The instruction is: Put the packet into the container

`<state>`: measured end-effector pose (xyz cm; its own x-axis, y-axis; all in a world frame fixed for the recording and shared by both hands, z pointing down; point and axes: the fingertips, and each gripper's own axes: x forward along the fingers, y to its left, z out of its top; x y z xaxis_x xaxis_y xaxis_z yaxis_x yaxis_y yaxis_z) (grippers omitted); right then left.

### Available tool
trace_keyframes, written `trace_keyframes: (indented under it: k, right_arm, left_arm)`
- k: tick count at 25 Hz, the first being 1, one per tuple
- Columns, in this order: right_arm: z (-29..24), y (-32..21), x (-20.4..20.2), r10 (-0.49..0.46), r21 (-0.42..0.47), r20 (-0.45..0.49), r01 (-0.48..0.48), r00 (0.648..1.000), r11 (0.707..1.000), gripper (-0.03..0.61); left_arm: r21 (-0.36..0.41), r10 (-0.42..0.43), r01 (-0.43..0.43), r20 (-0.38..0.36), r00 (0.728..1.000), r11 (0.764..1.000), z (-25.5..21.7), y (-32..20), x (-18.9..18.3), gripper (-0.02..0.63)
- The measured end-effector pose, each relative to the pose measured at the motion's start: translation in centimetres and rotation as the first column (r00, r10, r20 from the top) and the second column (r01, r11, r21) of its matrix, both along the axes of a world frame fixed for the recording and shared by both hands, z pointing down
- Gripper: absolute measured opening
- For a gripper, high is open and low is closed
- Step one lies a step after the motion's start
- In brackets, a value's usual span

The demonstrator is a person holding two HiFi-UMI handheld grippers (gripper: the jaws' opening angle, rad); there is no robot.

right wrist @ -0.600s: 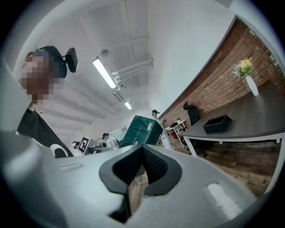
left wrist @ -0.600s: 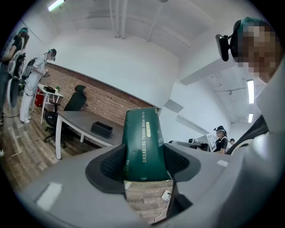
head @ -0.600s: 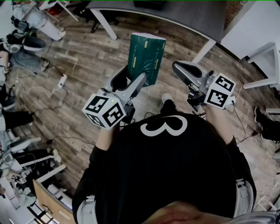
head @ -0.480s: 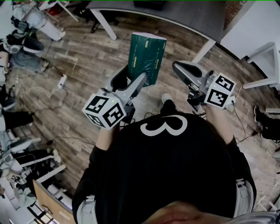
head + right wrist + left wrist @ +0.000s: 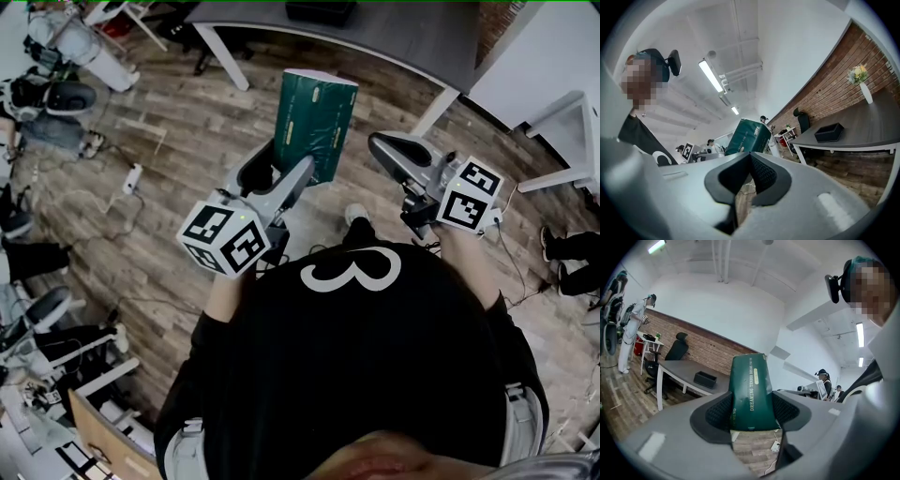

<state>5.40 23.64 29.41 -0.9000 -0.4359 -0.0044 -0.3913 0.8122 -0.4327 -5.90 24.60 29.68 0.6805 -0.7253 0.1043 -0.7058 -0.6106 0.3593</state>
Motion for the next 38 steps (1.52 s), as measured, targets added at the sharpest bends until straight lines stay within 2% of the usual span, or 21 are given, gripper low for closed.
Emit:
trace_keyframes:
  k: [12,18,26,32,38]
  right_arm:
    - [-0.2,-0.4,-0.4,0.009,-0.003,0.005,-0.009,1.000,1.000,0.002]
    - [0.1,-2.8,0.0,0.006,-0.017,0.021,-0.006,1.000,1.000,0.002]
    - [1.5,-9.2,-0.6,-0.009,-0.057,0.026,0.010,1.000,0.998,0.002]
    - [2.2,-19.0,-0.3,-0.013,-0.097,0.034,0.016,0.999,0.995,0.002]
    - [2.0,-22.3,0.2,0.014,-0.100,0.048,-0.009,0.999,0.995,0.002]
  left_arm:
    - [0.001,0.007,-0.007,-0.018,1.000,1.000,-0.1,-0.6,-0.4,0.285]
    - [-0.021,-0.005,0.005,-0.022,1.000,1.000,0.4,-2.8,-0.4,0.285]
    - [-0.069,-0.031,0.031,-0.002,1.000,0.997,1.8,-8.6,-0.9,0.285]
    - [-0.102,-0.036,0.036,-0.001,0.999,0.994,2.2,-18.0,-0.5,0.285]
    - [-0.100,-0.002,0.004,0.012,1.000,0.995,1.9,-21.2,0.2,0.285]
